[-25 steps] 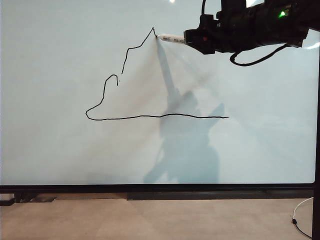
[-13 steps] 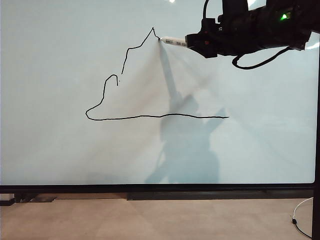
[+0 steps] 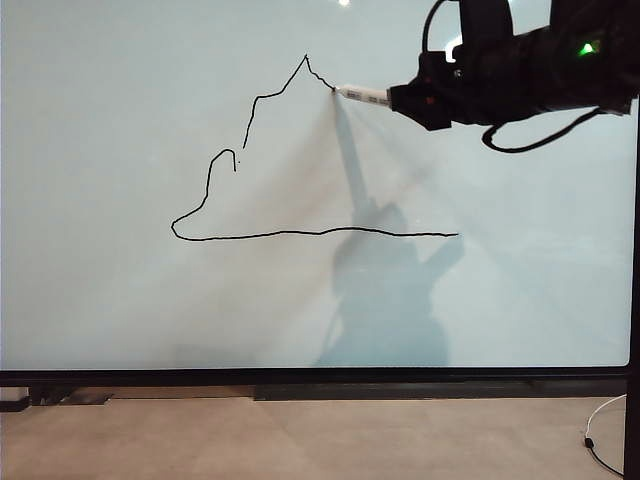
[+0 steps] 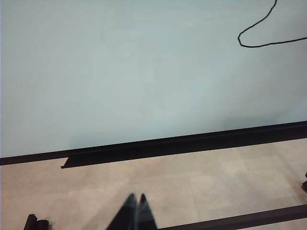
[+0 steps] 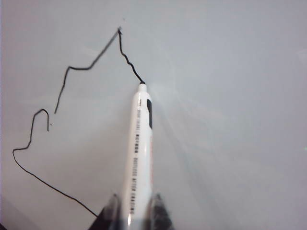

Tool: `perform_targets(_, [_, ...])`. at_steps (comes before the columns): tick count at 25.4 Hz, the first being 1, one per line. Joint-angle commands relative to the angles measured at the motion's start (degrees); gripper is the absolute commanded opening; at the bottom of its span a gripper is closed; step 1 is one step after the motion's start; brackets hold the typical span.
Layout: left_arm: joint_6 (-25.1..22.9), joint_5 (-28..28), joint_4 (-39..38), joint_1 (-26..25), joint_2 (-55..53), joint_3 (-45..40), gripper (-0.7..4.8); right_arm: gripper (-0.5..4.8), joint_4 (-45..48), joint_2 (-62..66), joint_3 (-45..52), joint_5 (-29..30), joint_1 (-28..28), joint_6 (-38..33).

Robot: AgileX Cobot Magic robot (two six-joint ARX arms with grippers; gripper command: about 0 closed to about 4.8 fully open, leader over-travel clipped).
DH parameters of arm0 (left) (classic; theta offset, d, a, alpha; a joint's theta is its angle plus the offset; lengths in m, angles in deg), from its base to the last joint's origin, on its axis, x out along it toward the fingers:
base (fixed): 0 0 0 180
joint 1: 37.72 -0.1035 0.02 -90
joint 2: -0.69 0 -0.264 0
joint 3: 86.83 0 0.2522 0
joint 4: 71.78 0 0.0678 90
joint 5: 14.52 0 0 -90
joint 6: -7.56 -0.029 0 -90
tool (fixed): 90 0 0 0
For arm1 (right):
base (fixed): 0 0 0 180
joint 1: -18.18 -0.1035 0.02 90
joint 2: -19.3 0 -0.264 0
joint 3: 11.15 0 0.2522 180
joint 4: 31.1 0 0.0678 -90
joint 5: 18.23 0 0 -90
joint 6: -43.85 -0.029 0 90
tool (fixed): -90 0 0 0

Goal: Pick up the pen on the shelf to the right of the whiteboard and draw a triangle.

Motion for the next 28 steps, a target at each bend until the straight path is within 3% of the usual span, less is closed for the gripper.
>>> perform_targets(1, [-0.04,0.15,0.55,0.02,0.00,0.20,-0.05,-0.09,1.03,-0.22,0.74,-2.03,0.92,-0.70])
perform_targets(28, [-0.04,0.15,0.52,0.02,0.00,0.20,-0.05,-0.09,5.22,-0.22,8.31,-2.05,4.44,-1.95])
